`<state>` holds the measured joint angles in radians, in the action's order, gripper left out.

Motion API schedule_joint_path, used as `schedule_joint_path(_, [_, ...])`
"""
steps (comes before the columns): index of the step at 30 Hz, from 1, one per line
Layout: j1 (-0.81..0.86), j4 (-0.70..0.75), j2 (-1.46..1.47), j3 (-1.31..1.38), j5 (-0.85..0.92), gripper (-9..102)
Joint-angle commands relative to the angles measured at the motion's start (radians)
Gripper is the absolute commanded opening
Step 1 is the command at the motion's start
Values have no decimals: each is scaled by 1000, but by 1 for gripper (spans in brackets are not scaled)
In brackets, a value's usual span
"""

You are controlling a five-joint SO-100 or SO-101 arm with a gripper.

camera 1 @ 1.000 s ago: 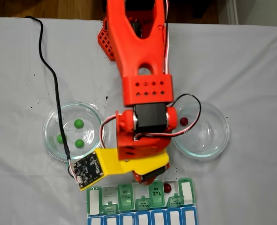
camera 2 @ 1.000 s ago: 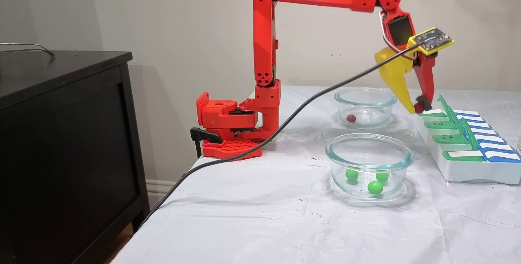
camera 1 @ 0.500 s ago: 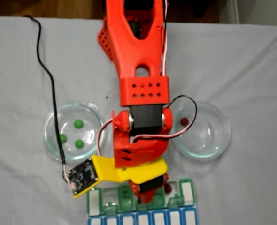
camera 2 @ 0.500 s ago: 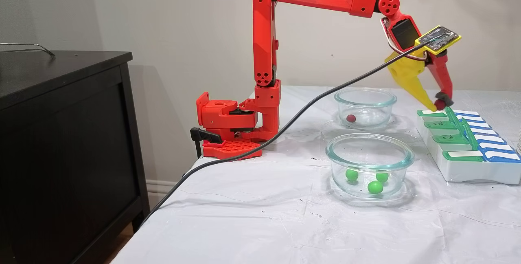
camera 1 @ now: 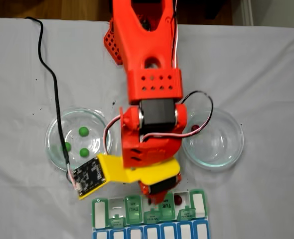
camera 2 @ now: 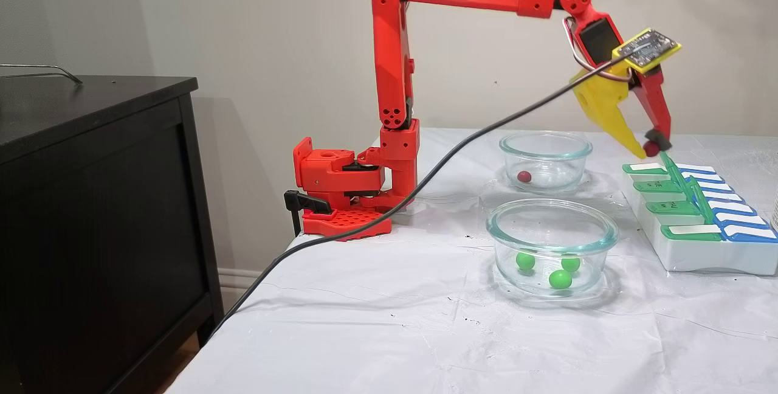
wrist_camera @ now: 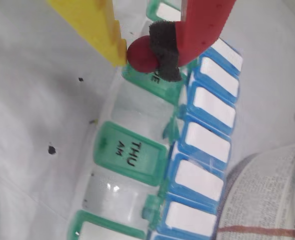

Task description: Sort medicines into box.

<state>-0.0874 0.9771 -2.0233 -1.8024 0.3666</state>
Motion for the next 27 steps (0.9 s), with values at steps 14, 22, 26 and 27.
schedule_joint_path(14, [-34,-129,89,43,78,0])
schedule_joint_path(22, [-6,-190,179,72,156,0])
schedule_joint_path(26, [11,-258,235,106,170,0])
schedule_joint_path(27, [15,-262,236,114,172,0])
